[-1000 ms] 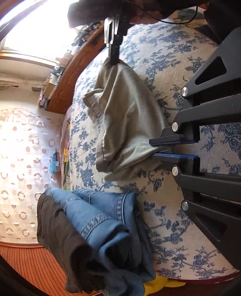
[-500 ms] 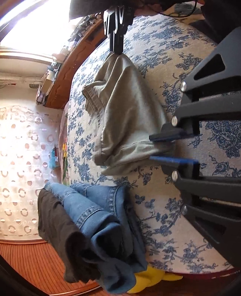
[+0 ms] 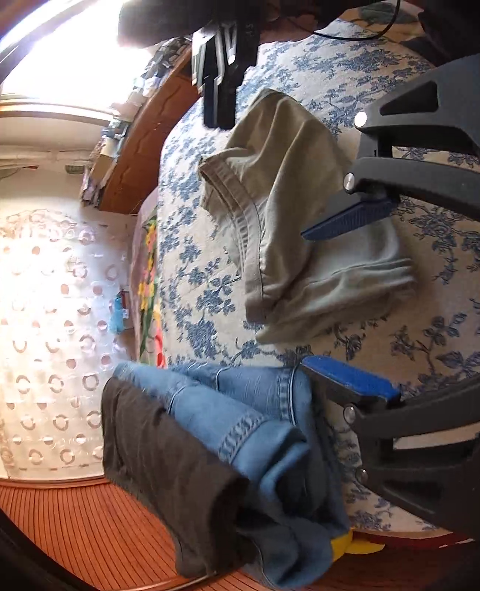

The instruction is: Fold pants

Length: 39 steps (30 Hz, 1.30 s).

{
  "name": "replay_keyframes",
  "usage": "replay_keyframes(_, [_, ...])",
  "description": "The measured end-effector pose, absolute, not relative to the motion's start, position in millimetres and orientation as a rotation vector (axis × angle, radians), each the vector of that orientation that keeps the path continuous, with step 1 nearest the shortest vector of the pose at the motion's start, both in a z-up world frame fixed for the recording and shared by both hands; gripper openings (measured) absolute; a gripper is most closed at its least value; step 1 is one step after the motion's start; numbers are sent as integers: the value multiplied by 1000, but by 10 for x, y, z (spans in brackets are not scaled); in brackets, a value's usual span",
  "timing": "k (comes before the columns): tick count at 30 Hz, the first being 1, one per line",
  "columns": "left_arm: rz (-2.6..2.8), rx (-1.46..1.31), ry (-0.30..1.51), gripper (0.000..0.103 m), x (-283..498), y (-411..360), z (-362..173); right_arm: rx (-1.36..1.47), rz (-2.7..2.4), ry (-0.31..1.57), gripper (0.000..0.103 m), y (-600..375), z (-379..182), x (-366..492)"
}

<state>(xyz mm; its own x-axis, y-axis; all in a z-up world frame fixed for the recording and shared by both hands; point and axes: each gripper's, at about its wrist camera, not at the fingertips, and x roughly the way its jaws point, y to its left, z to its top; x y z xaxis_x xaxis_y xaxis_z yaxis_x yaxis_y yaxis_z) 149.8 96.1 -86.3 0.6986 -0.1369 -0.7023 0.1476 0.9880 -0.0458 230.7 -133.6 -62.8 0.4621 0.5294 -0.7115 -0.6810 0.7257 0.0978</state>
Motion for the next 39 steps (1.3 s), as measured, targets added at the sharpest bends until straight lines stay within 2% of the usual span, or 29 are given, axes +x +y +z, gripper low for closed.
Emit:
replay_keyframes(8, [-202, -26, 852, 65, 1615, 945, -979, -270, 780, 833, 33, -1044, -739, 2642])
replay_keyframes(9, [-196, -24, 850, 65, 1610, 941, -982, -273, 784, 832, 31, -1030, -742, 2673])
replay_keyframes(10, [-185, -17, 852, 61, 1617, 944, -989, -274, 792, 832, 21, -1016, -745, 2692])
replay_keyframes(12, [-167, -14, 863, 55, 1639, 965, -1014, -278, 798, 816, 7, -999, -733, 2739])
replay_keyframes(13, [-163, -16, 865, 54, 1640, 981, -1023, -272, 793, 800, 5, -1004, -716, 2767])
replay_keyframes(16, [-153, -19, 872, 46, 1649, 1015, -1061, -241, 712, 759, 5, -1050, -689, 2844])
replay_keyframes(19, [-159, -22, 874, 44, 1640, 1018, -1076, -212, 696, 801, 8, -1091, -749, 2910])
replay_keyframes(22, [-161, -29, 867, 43, 1641, 1024, -1055, -192, 716, 813, 24, -1148, -751, 2866])
replay_keyframes(23, [-162, -32, 865, 43, 1652, 1027, -1048, -184, 720, 815, 24, -1173, -739, 2841])
replay_keyframes(25, [-164, -36, 857, 43, 1677, 1024, -1018, -181, 726, 818, 33, -1211, -719, 2766])
replay_keyframes(27, [-170, -32, 847, 41, 1703, 1002, -987, -176, 737, 830, 37, -1237, -729, 2693])
replay_keyframes(32, [-176, -20, 855, 25, 1777, 961, -1040, -178, 756, 864, 37, -1249, -792, 2545])
replay_keyframes(34, [-175, -18, 857, 8, 1777, 966, -1065, -180, 759, 879, 37, -1239, -839, 2529])
replay_keyframes(36, [-181, -23, 832, 2, 1734, 985, -1037, -197, 752, 888, 37, -1223, -876, 2524])
replay_keyframes(38, [-172, -29, 800, 1, 1675, 1012, -982, -208, 744, 897, 29, -1222, -916, 2526])
replay_keyframes(39, [-163, -38, 785, 1, 1652, 1037, -951, -215, 743, 896, 20, -1228, -927, 2524])
